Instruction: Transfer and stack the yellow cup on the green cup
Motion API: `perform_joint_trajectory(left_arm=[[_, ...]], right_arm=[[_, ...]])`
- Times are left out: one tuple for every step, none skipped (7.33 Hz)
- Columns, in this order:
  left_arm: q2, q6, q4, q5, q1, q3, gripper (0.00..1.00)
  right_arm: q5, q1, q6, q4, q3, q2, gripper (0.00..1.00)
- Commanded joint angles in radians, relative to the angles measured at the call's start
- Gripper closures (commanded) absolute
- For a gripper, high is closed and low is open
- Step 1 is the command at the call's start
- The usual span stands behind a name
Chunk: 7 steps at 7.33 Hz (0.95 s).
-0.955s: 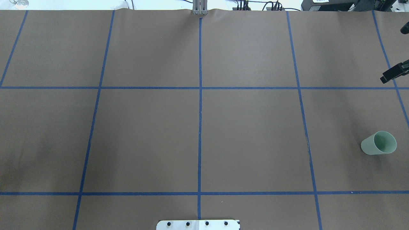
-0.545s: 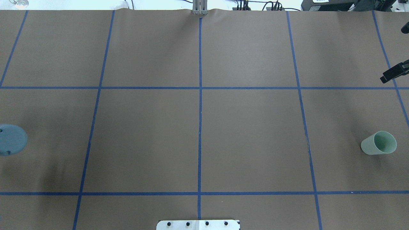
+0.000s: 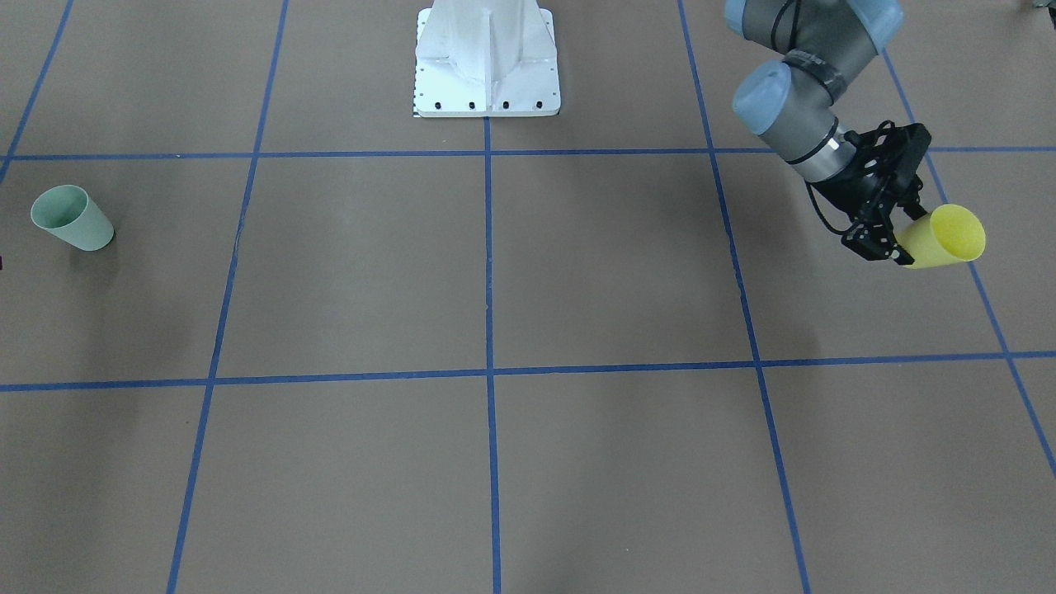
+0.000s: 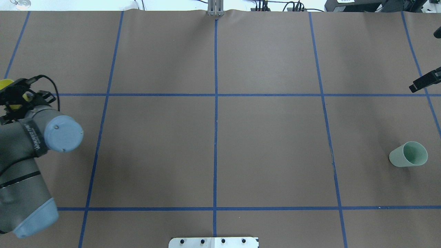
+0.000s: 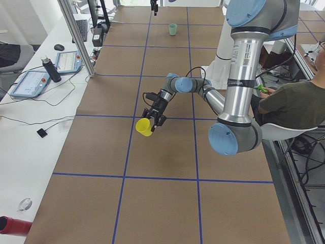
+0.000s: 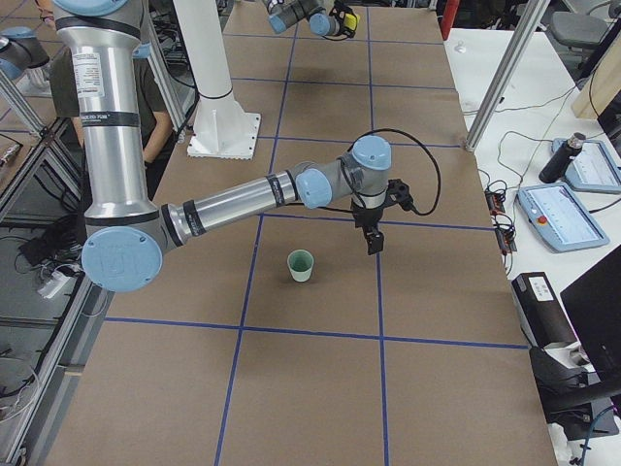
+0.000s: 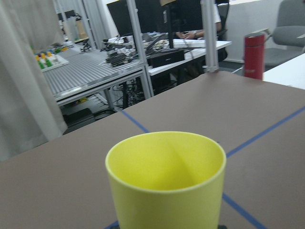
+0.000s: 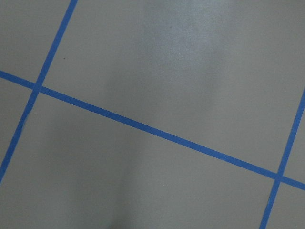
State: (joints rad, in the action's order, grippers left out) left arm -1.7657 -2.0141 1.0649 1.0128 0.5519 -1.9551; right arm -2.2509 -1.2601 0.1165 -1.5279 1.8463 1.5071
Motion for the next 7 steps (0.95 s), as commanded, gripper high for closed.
perform_joint_trajectory(left_arm=[[-0.167,0.118,0.032,-0.092,-0.067,0.038,0.51],[-0.214,0.215,0.135,-0.188,-0.107,0.063,0.52],[-0.266,0.314,0.241,-0.236,-0.13,0.115,0.52],[-0.312,0.381,0.364,-0.288,-0.132,0.201,0.53],[-0.36,0.459,0.544,-0.345,-0.136,0.275,0.55],[-0.438,0.715,0.805,-0.306,-0.142,0.371,0.54],[-0.496,0.877,1.1,-0.269,-0.15,0.51,0.53]], right_arm=[[-0.033,0.008,-0.003,0.002,0.019,-0.01,0.0],[-0.051,0.018,-0.001,0.0,0.014,-0.034,0.0],[-0.049,0.043,0.006,0.002,0.014,-0.05,0.0],[-0.047,0.06,0.008,0.0,0.008,-0.086,0.0],[-0.048,0.065,0.002,0.002,0.017,-0.088,0.0],[-0.05,0.065,0.005,0.002,0.01,-0.091,0.0],[-0.05,0.065,0.012,0.008,0.022,-0.094,0.0]])
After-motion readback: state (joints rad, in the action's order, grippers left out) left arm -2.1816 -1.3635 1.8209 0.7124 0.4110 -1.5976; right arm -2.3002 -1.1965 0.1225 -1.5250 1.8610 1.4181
